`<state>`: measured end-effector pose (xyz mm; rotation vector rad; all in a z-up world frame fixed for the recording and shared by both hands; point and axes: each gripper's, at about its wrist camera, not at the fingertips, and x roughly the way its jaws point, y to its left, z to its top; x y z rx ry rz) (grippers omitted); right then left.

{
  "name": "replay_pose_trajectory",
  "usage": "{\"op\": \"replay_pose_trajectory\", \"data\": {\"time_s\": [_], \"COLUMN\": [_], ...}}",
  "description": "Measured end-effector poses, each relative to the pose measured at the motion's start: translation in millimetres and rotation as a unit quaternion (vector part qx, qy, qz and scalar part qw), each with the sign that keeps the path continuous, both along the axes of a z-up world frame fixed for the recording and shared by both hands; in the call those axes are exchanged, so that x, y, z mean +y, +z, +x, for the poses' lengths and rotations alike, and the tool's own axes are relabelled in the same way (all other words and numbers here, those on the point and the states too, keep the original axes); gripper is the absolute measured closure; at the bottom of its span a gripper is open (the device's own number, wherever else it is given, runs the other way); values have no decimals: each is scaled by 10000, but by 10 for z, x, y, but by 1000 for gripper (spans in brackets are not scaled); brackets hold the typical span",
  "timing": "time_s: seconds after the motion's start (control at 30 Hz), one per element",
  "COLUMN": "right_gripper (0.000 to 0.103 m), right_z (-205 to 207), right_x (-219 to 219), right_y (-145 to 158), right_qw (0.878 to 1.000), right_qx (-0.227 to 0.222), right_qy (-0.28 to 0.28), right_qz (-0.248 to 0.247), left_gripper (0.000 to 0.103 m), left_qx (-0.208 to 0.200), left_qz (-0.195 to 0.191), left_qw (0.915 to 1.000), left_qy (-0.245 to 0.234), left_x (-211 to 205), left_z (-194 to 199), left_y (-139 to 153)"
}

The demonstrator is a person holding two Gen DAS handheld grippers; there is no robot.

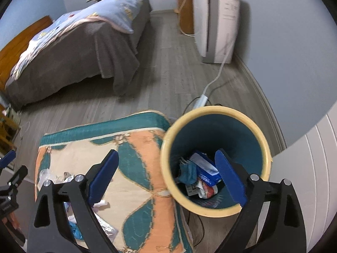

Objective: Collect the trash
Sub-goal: 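Move both grippers back toward the remaining trash on the stool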

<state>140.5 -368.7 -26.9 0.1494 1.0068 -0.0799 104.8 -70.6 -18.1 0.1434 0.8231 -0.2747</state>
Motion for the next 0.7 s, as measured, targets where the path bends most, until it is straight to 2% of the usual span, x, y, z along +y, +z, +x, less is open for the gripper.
{"op": "replay_pose_trajectory", "data": {"time_s": [0.2, 0.4, 0.7], "right_gripper": [10, 10, 10], "right_z": [79, 142, 237], "right_x": [415, 903, 1422], "right_y": [-101, -326, -675], "right_qw": [9990, 9952, 9900], "right_qx": [127, 443, 847], "right_qy": [396, 808, 1046], "right_qz": [-148, -342, -424], "left_gripper": [14, 14, 14], "left_qx": [27, 231, 679], "left_qz": [-120, 67, 203], "left_qw": [9990, 9980, 9930], "left_qy": [435, 585, 946], "left_x": [459, 731, 1271], "left_z": [-1, 28, 106], "left_y": [-98, -298, -615]}}
